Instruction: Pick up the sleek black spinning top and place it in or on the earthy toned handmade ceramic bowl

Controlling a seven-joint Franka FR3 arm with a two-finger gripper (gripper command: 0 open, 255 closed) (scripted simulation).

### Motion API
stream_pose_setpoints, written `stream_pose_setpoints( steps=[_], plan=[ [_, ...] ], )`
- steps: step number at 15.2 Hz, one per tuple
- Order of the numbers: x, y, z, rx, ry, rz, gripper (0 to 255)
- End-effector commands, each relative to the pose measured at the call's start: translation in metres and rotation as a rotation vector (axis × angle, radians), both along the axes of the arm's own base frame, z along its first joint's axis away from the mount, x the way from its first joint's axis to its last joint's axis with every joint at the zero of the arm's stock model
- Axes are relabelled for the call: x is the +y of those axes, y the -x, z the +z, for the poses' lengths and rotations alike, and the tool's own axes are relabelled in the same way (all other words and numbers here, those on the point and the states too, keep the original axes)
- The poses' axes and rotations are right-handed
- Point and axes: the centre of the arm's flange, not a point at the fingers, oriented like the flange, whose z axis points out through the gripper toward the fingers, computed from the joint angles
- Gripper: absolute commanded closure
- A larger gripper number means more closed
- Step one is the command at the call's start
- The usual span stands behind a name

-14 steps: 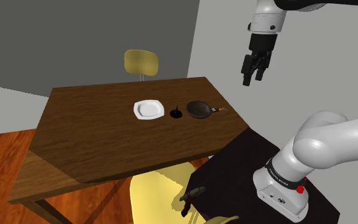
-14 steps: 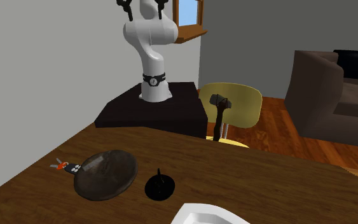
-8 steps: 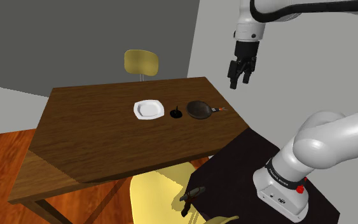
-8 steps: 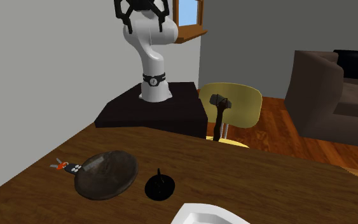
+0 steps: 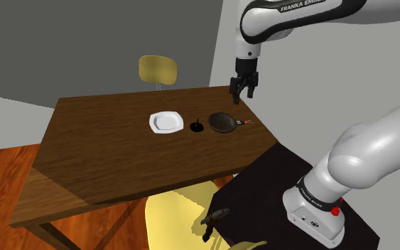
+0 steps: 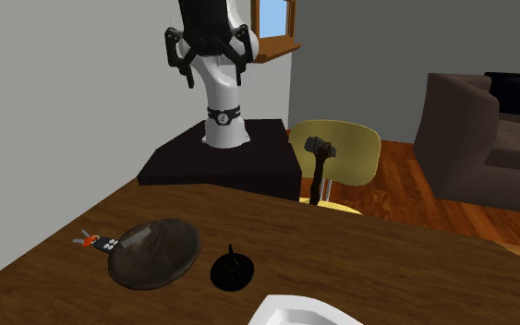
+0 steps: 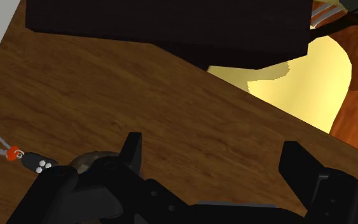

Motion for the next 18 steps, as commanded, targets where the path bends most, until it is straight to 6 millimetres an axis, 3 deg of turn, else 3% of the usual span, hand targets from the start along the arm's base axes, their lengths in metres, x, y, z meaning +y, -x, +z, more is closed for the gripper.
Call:
stream_pose_setpoints(
  steps=[1,18],
  plan=[
    [0.002,-0.021,-0.021,0.007,0.003,0.007,0],
    [0.028,-0.192,-0.178,0.068,0.030,0.061,0]
  ],
)
